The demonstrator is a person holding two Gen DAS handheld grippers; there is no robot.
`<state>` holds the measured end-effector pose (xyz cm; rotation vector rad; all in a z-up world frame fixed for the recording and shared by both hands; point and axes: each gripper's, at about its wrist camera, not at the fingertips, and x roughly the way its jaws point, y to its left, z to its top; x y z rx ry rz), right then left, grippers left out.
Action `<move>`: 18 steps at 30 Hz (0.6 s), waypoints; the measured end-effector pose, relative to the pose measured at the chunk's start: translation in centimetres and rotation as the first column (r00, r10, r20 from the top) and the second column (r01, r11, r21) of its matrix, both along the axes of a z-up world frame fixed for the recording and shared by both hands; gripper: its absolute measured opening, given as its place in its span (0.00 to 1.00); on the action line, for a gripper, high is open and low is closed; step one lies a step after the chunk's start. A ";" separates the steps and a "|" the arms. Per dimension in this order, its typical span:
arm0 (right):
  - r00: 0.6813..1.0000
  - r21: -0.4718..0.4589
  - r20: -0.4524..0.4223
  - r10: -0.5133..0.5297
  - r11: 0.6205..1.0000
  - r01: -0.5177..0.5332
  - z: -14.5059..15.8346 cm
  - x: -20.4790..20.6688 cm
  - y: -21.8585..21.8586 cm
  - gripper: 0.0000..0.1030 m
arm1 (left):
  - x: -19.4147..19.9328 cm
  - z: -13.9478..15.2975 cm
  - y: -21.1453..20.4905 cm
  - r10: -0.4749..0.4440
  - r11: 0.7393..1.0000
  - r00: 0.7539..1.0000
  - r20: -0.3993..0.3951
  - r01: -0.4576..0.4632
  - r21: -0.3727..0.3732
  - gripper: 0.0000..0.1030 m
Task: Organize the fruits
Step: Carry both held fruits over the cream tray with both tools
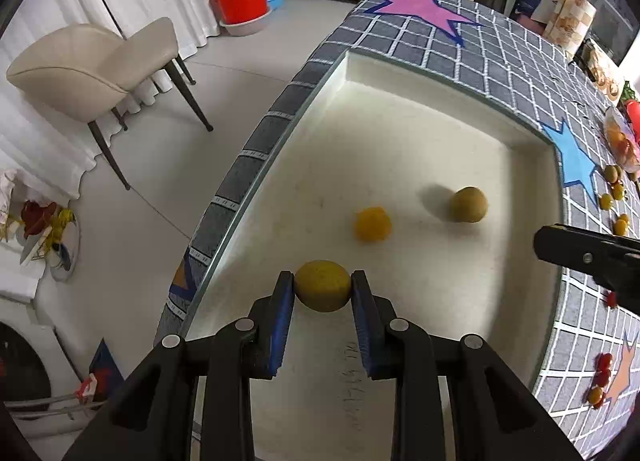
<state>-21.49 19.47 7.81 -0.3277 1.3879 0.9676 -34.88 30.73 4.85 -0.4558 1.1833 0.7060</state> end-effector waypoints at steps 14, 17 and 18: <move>0.999 -0.057 0.012 0.045 0.997 -0.045 -2.8 -1.0 2.5 0.21 | 0.2 -1.1 0.4 0.007 1.000 1.000 -0.026 -0.007 0.012 0.30; 0.999 -0.059 0.009 0.044 0.997 -0.043 -3.2 -1.1 2.4 0.22 | 0.3 -1.1 0.2 0.001 1.000 0.999 -0.035 0.000 0.022 0.30; 0.999 -0.061 0.013 0.047 0.997 -0.046 -3.2 -1.2 2.4 0.22 | 0.3 -1.1 0.2 -0.003 1.000 0.999 -0.037 0.004 0.024 0.30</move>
